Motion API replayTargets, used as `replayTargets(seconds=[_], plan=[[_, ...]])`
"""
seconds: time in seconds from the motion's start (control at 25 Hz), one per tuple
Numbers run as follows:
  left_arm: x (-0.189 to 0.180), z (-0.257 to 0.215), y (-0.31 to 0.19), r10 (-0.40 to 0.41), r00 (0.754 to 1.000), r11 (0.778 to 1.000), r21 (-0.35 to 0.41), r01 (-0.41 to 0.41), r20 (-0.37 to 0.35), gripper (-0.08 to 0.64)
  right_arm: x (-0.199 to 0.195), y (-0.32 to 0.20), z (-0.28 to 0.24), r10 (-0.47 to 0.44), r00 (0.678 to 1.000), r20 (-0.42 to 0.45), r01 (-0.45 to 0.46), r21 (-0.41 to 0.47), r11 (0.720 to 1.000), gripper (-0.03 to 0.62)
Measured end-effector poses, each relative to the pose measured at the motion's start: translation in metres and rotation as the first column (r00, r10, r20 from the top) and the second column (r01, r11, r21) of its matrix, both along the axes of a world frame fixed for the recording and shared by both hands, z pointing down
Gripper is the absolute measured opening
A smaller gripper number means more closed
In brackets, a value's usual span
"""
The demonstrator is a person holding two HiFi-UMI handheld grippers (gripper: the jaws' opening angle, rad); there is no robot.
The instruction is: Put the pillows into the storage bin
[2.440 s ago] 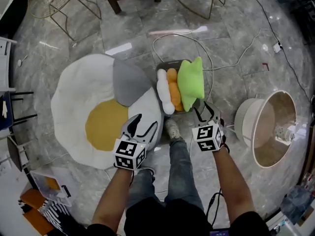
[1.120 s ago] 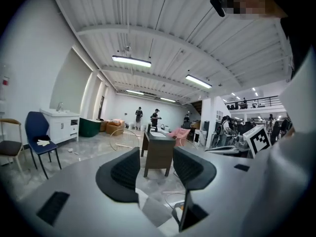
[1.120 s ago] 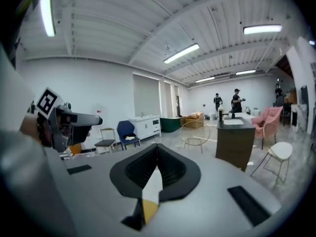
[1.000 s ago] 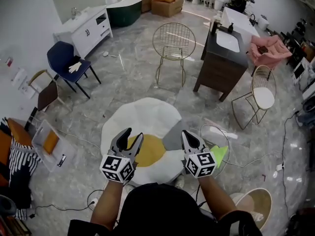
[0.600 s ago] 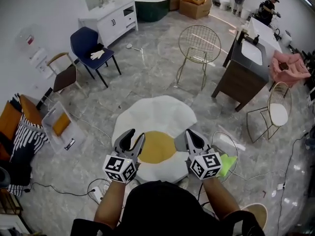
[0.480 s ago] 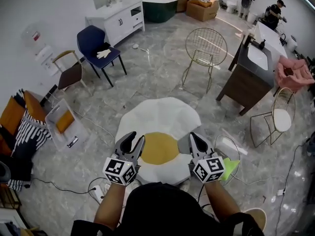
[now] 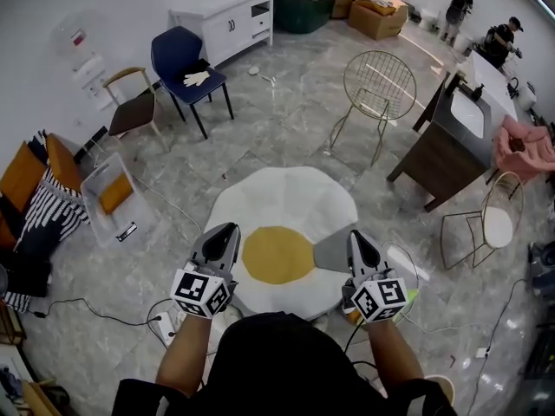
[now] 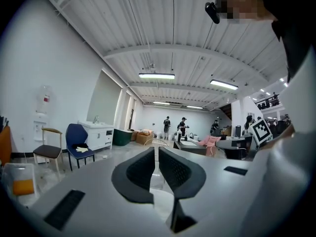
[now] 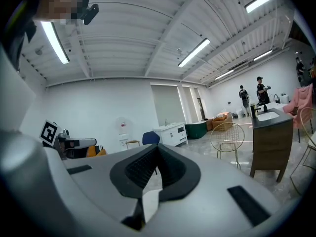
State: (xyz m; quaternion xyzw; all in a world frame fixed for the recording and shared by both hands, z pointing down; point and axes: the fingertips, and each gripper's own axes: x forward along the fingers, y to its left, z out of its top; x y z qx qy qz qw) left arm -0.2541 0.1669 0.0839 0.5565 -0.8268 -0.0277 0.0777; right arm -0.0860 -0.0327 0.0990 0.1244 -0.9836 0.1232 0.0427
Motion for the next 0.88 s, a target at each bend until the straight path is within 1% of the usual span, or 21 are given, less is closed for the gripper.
replayTargets(seconds=[0.2, 0.32, 0.56, 0.72, 0.88], plan=[[-0.0025, 0.0023, -0.0007, -0.004, 1.0, 1.0, 0.013, 0.004, 0.006, 0.031, -0.0007, -0.0019, 0.0003, 0.007, 1.0, -0.004, -0.007, -0.005, 1.0, 0.026], [-0.0021, 0.0026, -0.0009, 0.007, 1.0, 1.0, 0.009, -0.008, 0.01, 0.032, -0.0024, -0.0017, -0.0001, 0.018, 1.0, 0.001, -0.018, -0.025, 1.0, 0.026], [-0.0029, 0.0013, -0.001, 0.02, 0.999, 1.0, -0.006, -0.02, 0.035, 0.032, -0.0045, 0.0026, 0.0034, 0.017, 1.0, -0.012, -0.017, -0.033, 0.999, 0.026], [-0.0047, 0.0062, -0.0027, 0.021, 1.0, 1.0, -0.009, -0.02, 0.013, 0.032, -0.0034, 0.0021, 0.0073, 0.02, 1.0, -0.016, -0.021, -0.055, 0.998, 0.026], [-0.0049, 0.0091, -0.0029, 0.027, 1.0, 1.0, -0.002, -0.027, -0.009, 0.031, -0.0017, -0.001, 0.0042, 0.037, 0.999, -0.011, -0.038, -0.052, 0.998, 0.026]])
